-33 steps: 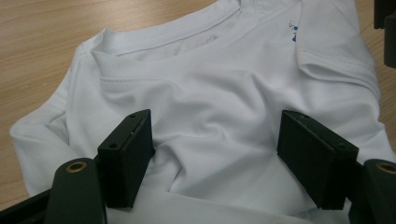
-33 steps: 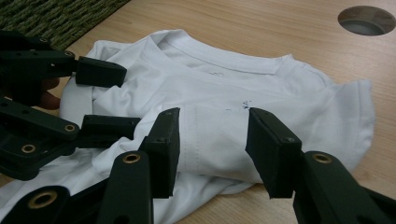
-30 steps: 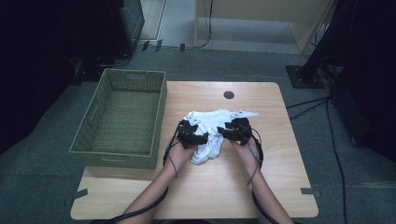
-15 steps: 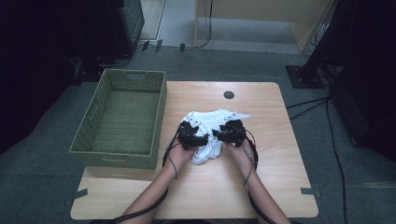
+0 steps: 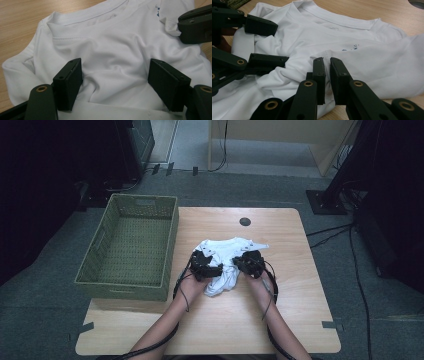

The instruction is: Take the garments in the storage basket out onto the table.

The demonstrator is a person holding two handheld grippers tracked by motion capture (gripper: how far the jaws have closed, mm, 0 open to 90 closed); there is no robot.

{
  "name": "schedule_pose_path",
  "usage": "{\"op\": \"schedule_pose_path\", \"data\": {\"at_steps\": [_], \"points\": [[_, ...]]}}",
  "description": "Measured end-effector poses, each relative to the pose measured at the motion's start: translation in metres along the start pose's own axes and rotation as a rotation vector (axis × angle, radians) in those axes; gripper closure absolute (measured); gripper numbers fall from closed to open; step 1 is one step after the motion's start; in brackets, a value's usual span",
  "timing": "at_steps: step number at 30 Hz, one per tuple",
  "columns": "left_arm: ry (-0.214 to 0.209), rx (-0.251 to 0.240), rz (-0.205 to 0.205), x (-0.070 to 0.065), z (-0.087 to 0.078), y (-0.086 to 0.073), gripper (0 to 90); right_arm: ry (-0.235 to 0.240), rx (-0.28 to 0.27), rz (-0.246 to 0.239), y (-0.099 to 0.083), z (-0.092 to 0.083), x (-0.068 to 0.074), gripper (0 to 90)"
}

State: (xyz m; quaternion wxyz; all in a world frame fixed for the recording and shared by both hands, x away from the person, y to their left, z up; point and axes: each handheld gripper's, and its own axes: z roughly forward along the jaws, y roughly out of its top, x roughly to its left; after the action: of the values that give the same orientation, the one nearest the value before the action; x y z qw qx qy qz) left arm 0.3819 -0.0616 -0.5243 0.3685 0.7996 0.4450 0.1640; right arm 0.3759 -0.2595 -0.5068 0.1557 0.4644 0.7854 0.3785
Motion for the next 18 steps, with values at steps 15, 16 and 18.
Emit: {"op": "schedule_pose_path", "data": {"at_steps": [15,16,18], "points": [[0.014,-0.002,-0.006,-0.001,0.000,0.000,28.2,-0.054,-0.024,0.040,-0.010,-0.013,-0.022,86.6],[0.016,-0.002,-0.007,-0.001,0.000,0.000,28.2,-0.054,-0.028,0.042,-0.011,-0.015,-0.025,86.6],[0.022,0.000,-0.010,-0.002,0.000,0.000,28.2,-0.065,-0.038,0.062,-0.013,-0.021,-0.033,86.6]]}}
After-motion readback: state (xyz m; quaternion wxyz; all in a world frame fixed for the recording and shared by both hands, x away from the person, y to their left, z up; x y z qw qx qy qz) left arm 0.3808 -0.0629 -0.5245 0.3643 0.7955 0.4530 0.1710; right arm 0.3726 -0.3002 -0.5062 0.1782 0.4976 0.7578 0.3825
